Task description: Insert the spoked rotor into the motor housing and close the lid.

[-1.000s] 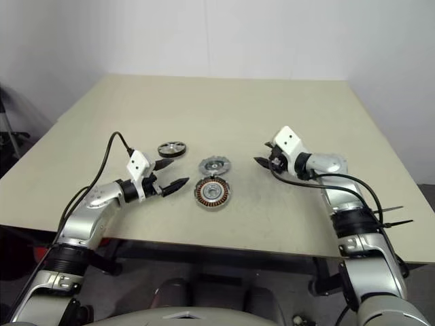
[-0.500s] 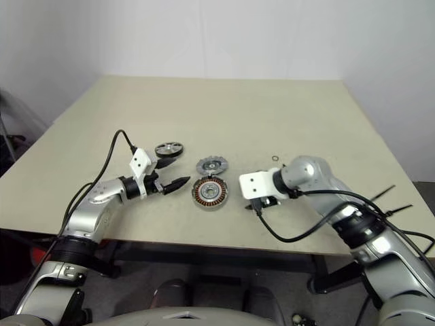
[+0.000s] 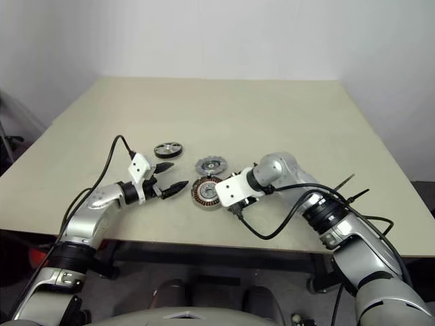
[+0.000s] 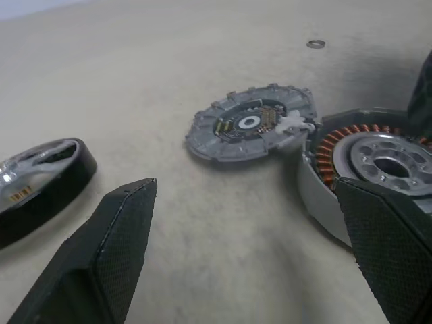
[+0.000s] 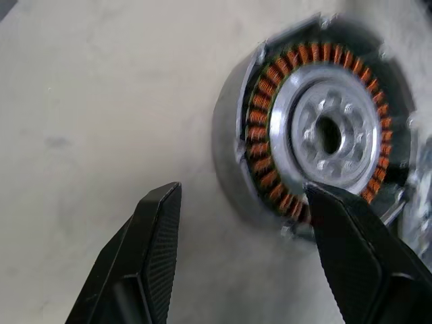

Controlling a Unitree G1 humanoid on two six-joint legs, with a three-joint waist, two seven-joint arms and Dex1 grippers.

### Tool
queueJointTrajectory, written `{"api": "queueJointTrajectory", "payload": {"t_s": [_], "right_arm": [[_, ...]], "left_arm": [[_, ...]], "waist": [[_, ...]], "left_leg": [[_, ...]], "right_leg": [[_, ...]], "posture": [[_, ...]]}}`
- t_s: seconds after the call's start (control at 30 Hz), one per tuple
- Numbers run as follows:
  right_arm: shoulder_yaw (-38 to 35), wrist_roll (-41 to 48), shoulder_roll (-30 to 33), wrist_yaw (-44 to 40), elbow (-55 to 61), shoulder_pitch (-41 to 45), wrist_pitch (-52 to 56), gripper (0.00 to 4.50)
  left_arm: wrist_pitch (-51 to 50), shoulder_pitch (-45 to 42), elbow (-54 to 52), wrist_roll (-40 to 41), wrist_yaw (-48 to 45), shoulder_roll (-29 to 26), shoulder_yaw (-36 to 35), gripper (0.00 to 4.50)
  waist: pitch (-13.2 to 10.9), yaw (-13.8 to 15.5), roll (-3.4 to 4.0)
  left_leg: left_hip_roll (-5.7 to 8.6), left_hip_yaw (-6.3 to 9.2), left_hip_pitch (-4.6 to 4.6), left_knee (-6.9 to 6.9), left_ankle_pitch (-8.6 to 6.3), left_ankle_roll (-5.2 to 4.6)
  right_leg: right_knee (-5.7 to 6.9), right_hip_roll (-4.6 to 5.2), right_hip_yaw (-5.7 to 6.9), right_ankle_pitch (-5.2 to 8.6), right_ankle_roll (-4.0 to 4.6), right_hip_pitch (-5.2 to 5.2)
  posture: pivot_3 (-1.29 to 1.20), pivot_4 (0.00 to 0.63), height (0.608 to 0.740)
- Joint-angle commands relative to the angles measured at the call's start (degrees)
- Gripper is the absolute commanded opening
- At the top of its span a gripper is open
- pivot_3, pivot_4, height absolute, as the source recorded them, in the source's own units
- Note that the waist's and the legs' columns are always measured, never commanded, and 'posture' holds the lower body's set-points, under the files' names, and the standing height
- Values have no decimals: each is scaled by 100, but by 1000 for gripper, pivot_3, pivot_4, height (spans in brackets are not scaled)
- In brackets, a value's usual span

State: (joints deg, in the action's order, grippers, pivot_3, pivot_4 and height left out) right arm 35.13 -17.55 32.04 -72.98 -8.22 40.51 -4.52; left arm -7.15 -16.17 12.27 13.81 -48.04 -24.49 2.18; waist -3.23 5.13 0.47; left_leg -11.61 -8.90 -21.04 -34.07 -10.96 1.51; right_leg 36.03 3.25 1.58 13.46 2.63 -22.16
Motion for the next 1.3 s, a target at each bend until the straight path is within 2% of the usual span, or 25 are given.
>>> {"api": "queueJointTrajectory", "payload": {"t_s": [0.03,0.33,0.53,0.83,1.0,1.3], "right_arm": [[61,-64,-239,-50,3,348,-122,2983],[93,-125,-550,-139,-295,730,-314,2983],[234,-419,-537,23,-980,730,-690,2983],[330,-489,-583,-107,-1187,629,-848,2983],[276,-414,-435,-309,-984,526,-869,1966],[-114,-582,-104,196,-1631,894,-775,1966]], "left_arm": [[-3,-27,-241,-3,36,-4,-14,4423],[10,108,-317,-56,139,61,22,4423],[-17,254,-466,-62,229,69,-17,4423],[42,240,-331,-61,239,60,-35,4423],[62,165,-229,-78,251,45,-58,4423],[-225,66,-521,-48,292,23,-29,4423]], "waist": [[0,-7,0],[-1,19,-2],[-2,15,-2],[-1,14,-3],[-1,29,-3],[-2,42,-4]], "left_leg": [[0,0,1,-1,0,1],[3,2,-5,-10,1,1],[2,3,-1,-12,3,5],[2,3,-1,-12,3,5],[4,4,1,-13,3,5],[8,4,-3,-15,3,6]], "right_leg": [[3,0,0,0,0,0],[12,3,-1,0,1,-3],[25,2,-2,1,1,-5],[26,2,-3,1,1,-7],[26,3,-3,1,1,-3],[26,6,-3,1,1,-2]], "posture": [[0,0,740],[0,0,740],[0,0,740],[0,0,740],[0,0,740],[0,0,740]]}}
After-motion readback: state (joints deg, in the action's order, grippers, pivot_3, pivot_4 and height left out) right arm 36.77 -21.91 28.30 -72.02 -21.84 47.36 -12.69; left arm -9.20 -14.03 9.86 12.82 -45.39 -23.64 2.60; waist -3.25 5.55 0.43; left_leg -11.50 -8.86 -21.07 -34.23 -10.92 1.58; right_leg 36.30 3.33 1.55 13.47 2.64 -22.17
